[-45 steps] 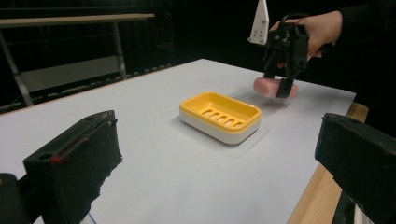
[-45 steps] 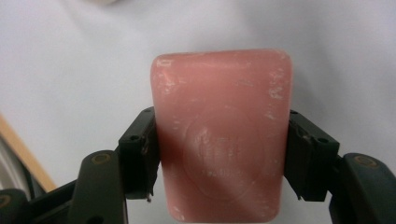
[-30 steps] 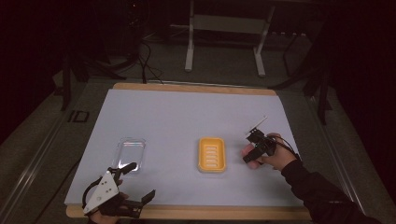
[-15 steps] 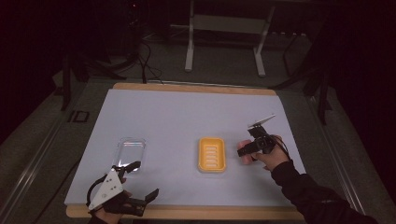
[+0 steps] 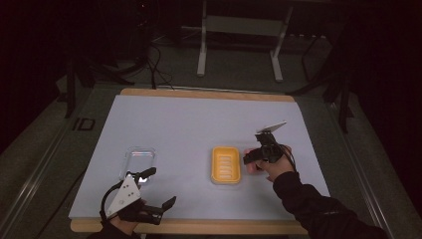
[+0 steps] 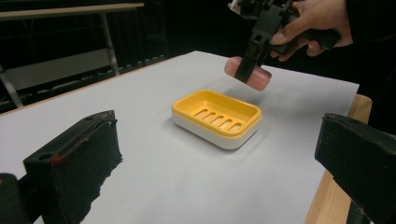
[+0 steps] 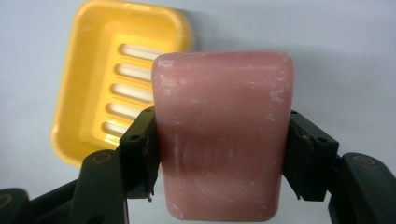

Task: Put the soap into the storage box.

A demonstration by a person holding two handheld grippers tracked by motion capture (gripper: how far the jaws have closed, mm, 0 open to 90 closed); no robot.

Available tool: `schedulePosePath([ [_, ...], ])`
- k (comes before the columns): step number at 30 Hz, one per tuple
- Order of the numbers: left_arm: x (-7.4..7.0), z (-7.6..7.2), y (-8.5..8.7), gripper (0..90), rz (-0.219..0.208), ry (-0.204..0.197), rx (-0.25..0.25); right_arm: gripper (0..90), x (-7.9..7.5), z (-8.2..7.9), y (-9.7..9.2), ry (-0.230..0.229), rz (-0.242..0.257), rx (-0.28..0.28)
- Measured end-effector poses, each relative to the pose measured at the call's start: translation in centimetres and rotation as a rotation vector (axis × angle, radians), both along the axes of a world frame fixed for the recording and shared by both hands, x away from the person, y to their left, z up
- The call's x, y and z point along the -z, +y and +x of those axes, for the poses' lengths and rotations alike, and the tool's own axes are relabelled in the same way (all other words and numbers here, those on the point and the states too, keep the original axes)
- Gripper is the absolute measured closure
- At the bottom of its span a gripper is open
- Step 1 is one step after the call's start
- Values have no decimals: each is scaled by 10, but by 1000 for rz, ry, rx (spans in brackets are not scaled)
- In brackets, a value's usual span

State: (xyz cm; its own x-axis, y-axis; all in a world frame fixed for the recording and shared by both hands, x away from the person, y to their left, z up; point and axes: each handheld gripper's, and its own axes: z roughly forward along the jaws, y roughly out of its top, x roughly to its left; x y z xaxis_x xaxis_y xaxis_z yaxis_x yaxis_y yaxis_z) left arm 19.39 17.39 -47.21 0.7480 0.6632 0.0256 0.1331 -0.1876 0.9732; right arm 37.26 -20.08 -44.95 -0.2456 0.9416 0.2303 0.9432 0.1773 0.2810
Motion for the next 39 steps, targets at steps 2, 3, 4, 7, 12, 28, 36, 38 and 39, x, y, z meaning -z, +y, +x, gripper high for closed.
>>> schedulePosePath([
  [2,0,1,-2,4,6,2,4,370,-2,-1,9,-4,-3,7],
  [3,0,1,-2,4,15,1,4,370,-4,-1,18,0,6,22],
  [4,0,1,-4,4,22,-2,12,371,-4,-1,22,-4,5,15],
  [7,-1,1,-5,4,23,-3,19,371,-5,-1,31,3,23,29],
  [12,-1,0,-4,4,22,-6,28,371,-10,0,58,-13,38,10],
  [28,-2,-4,-3,4,-4,-13,79,371,22,-4,91,-13,4,54],
  [36,-2,-6,-6,4,3,-21,107,370,32,-6,93,7,-15,78],
  [38,-2,-6,-6,4,6,-19,107,372,35,-6,91,6,-36,87],
  [39,-2,-6,-7,4,5,-18,109,372,35,-7,92,1,-39,90],
])
